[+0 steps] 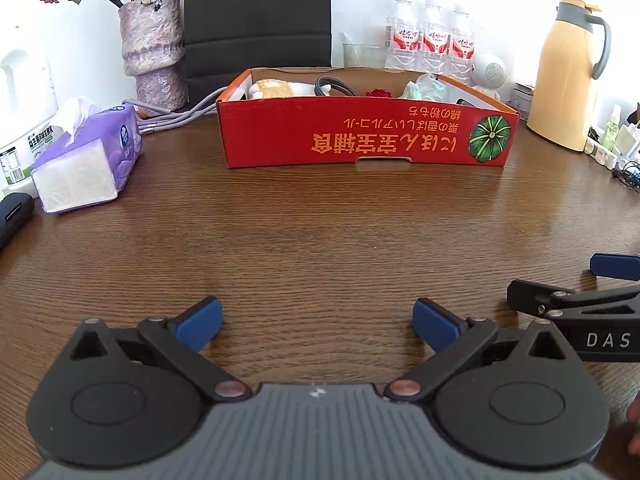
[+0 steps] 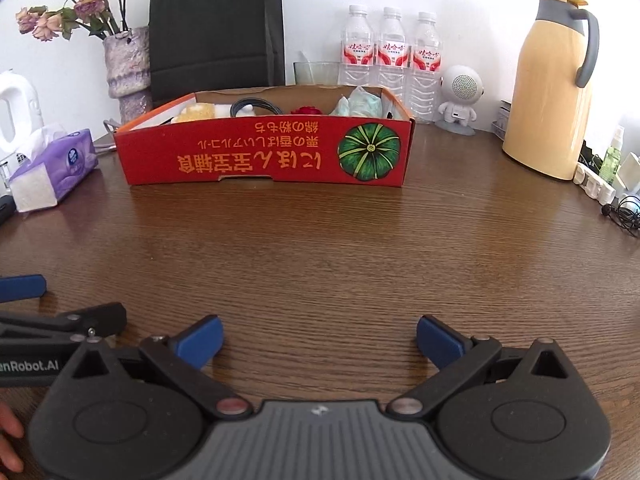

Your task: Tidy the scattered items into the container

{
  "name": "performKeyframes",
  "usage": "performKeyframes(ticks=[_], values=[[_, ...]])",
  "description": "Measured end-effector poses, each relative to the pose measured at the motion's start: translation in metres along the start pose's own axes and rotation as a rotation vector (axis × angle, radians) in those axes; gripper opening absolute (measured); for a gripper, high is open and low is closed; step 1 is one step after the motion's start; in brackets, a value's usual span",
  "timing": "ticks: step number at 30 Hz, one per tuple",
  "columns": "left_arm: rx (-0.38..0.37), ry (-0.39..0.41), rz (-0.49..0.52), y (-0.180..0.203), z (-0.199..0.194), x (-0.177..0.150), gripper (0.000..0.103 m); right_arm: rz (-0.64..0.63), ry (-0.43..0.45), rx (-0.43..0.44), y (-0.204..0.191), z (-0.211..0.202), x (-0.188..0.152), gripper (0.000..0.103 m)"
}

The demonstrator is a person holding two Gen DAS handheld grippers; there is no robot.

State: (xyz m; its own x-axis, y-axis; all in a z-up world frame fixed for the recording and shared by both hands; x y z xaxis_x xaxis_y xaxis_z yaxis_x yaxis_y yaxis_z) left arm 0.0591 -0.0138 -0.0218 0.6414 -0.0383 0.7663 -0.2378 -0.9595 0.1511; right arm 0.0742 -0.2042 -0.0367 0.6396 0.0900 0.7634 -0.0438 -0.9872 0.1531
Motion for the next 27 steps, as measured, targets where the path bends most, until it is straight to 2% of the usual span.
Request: performKeyframes(ticks=[27], values=[[0.01, 0.003, -0.012, -0.0005, -0.0008, -0.0011, 0.103, -0.002, 0.0, 0.005, -0.0001, 0.0008, 0.002, 0.103]])
Point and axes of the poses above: each gripper's, at about its wrist camera, not at the fingertips, and z roughly the way its jaws point, y to its right, x to its top, the point moved 2 cm from there along z, roughly the way its jaws point, and after that the axes turned 15 degrees about -x, right-handed, at the moved point
